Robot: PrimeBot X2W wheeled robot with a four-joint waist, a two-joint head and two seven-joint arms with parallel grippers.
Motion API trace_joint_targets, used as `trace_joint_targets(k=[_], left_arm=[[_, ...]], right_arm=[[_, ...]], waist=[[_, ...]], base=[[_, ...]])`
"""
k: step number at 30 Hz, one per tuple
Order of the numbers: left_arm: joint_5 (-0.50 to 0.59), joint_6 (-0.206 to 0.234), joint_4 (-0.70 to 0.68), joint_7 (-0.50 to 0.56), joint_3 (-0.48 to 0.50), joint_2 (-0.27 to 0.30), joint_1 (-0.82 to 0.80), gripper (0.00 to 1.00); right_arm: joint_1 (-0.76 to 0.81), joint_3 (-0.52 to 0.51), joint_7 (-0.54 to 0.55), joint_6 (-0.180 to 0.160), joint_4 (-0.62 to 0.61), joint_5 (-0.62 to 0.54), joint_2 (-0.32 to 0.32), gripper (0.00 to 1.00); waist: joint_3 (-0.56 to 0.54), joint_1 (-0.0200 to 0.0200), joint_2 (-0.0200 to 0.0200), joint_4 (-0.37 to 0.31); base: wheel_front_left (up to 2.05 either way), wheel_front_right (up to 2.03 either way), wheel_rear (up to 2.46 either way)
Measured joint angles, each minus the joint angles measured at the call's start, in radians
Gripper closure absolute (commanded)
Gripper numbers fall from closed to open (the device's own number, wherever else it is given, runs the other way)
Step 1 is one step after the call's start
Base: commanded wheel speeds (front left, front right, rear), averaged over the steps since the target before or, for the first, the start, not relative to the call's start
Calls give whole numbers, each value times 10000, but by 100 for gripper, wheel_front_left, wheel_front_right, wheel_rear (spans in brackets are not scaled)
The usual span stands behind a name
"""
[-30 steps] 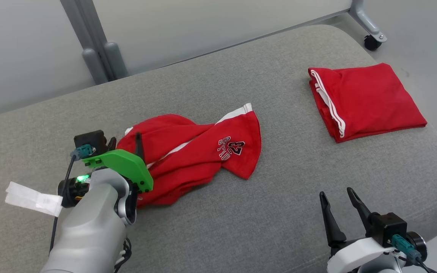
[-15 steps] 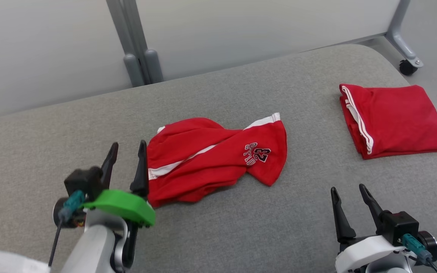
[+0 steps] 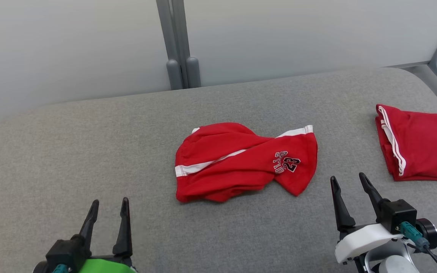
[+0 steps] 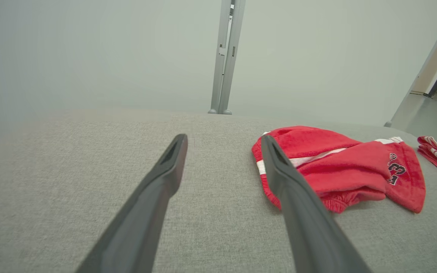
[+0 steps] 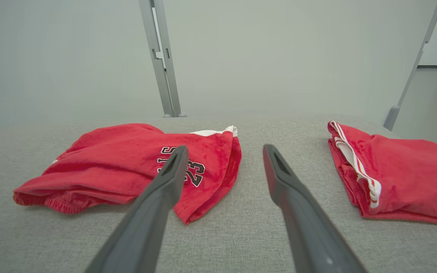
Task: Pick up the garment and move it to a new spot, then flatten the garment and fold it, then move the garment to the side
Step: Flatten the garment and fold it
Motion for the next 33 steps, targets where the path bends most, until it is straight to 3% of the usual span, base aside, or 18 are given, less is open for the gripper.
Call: trace_joint_targets(k=[13, 33], left_arm=[[407, -364, 65, -2, 1221, -255, 502, 0], [282, -439, 290, -2, 970, -274, 496, 0]], right_arm=[[-113, -138, 0, 0, 531, -10, -4, 0], [-202, 4, 0, 0, 600, 21, -10, 0]], waist=[[-349, 0, 0, 474], [-308, 0, 0, 293]], base=[[0, 0, 0], [0, 0, 0]])
